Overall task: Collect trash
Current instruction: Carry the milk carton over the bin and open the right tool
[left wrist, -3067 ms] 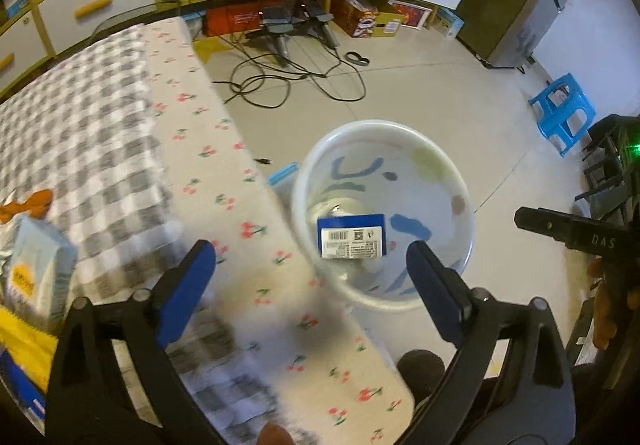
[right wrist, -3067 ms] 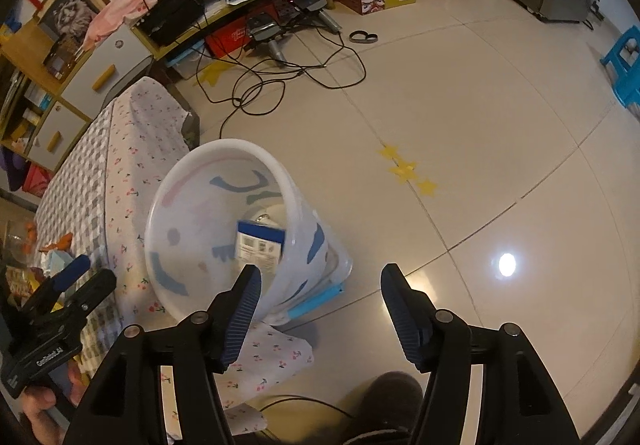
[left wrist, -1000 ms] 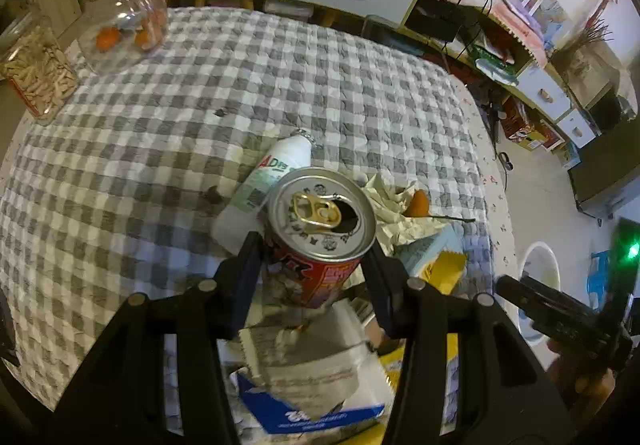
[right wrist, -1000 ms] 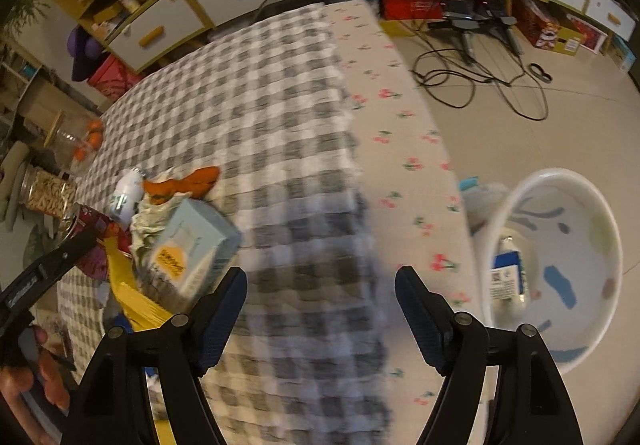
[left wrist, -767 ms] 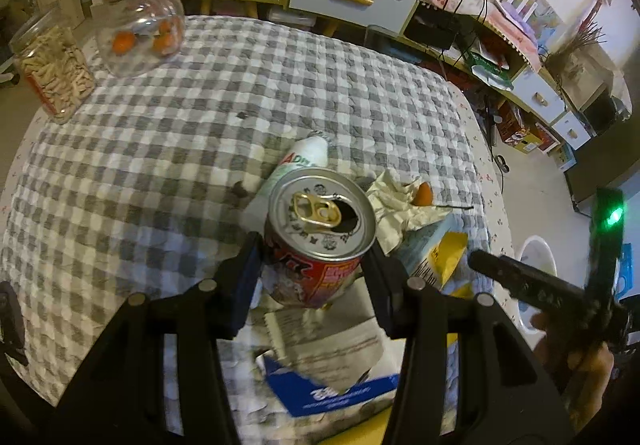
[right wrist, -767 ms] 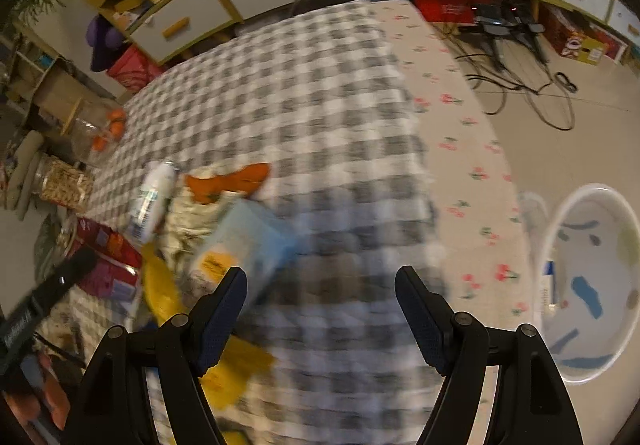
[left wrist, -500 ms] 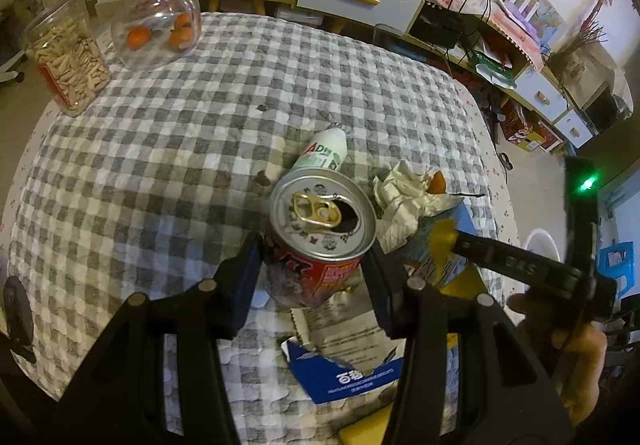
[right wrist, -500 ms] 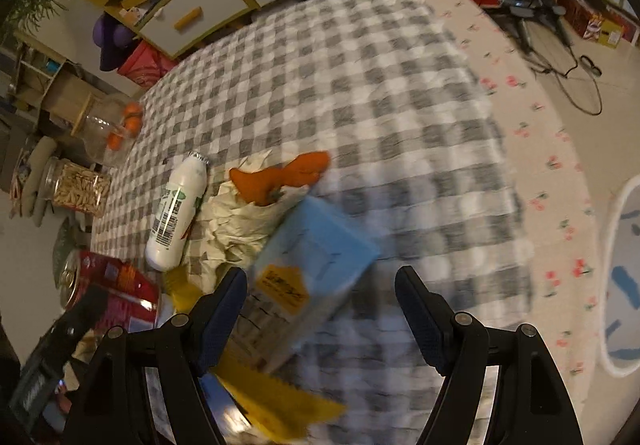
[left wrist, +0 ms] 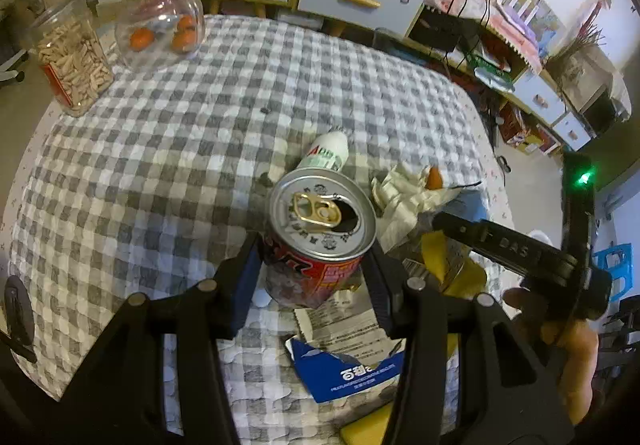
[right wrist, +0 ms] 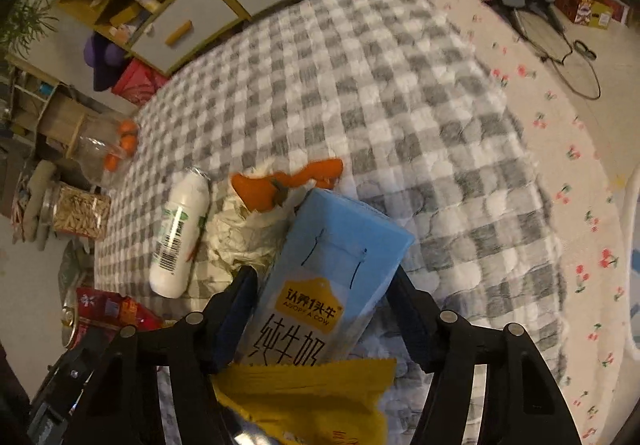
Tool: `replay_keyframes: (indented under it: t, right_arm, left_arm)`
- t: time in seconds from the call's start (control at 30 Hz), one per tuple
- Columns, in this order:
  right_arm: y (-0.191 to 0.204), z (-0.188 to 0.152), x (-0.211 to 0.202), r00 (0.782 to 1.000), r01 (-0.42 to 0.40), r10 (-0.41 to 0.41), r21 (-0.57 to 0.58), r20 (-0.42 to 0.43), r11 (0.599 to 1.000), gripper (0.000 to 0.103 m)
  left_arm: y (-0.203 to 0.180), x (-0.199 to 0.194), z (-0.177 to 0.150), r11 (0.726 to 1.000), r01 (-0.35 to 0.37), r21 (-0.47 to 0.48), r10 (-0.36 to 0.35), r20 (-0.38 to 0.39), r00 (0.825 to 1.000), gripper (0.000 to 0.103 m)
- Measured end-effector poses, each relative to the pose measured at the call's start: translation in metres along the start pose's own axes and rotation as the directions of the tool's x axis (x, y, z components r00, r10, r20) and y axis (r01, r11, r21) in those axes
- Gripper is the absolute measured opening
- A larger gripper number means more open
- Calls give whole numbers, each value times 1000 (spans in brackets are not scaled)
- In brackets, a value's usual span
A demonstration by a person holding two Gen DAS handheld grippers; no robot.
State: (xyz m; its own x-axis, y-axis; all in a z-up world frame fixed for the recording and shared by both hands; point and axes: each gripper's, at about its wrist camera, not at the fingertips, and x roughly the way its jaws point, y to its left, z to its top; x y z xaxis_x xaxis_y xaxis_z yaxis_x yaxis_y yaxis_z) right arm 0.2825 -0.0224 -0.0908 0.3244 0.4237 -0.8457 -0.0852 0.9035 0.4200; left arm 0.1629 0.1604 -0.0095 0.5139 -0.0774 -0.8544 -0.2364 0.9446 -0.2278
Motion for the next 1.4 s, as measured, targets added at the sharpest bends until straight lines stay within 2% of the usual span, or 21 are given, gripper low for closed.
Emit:
replay_keyframes:
  t: [0.27,0.63,1.03,1.4]
  right_arm:
    - [-16,1,-55,994,-38,39,-9,107,999,65]
    - [-63,11,-111,972,-18,5,53,233,998,65]
    - [-133,10,-157,956,28,-70,149,284,988,65]
    - [-203,-4,-193,942,90,-163,245,294,965,65]
  left_arm:
    - [-19,-14,4,999,45,12,-46,52,998,51]
    - [-60,-16,7,992,114,59,-119,86,989,51]
    - [-121,1,-1,976,166,138,-174,49,983,51]
    - [-188,21,-16,948,235,216,-238,-13,971,51]
